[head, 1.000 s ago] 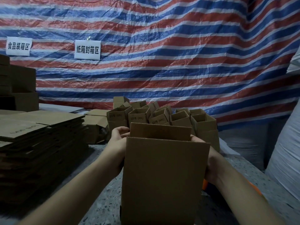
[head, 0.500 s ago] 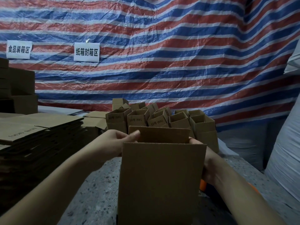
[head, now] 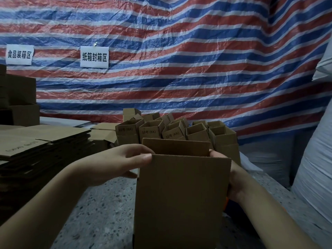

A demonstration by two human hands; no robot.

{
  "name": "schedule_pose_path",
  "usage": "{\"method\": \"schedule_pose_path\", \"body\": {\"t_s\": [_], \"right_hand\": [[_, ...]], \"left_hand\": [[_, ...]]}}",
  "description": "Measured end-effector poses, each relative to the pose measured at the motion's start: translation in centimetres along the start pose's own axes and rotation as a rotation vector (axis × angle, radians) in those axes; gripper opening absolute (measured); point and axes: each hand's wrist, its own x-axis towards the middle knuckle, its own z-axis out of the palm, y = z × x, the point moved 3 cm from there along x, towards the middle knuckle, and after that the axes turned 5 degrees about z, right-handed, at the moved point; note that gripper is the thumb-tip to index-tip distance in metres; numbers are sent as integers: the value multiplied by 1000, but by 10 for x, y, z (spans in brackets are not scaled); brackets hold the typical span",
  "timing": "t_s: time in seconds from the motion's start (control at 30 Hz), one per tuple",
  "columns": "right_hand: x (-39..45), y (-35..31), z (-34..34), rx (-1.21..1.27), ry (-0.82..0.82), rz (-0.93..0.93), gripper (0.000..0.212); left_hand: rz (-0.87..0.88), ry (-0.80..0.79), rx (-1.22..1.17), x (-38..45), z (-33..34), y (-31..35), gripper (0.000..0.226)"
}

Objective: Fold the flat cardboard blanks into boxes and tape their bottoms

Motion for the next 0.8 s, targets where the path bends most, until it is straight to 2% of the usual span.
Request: {"method": "schedule_pose_path", "body": {"t_s": [0.07, 0.13, 0.2, 0.3, 0.37, 0.43, 0.57, 0.7, 0.8], "right_hand": [[-1, -2, -5, 43, -85, -69, 32], [-2, 0, -5, 49, -96, -77, 50], [1, 2, -5, 81, -98, -44, 48], [2, 2, -7, 200, -65, 29, 23], [3, 2, -8, 228, -102, 52, 33], [2, 0, -7, 125, -152, 20, 44], [0, -2, -7, -41, -143, -63, 57], [0, -4, -6, -42, -156, -137, 59], [0, -4, -5, -5, -204, -197, 57]], "left_hand": [[6, 119, -28, 3, 3, 4, 58], [14, 212, -65, 7, 6, 4, 47], [20, 273, -126, 10, 8, 1, 43], [28, 331, -168, 11, 9, -3, 49], [45, 322, -157, 11, 8, -4, 50], [58, 321, -128, 11, 8, -4, 50], [60, 420, -81, 13, 7, -5, 61], [95, 433, 51, 15, 5, -3, 100], [51, 387, 4, 15, 7, -6, 99]]}}
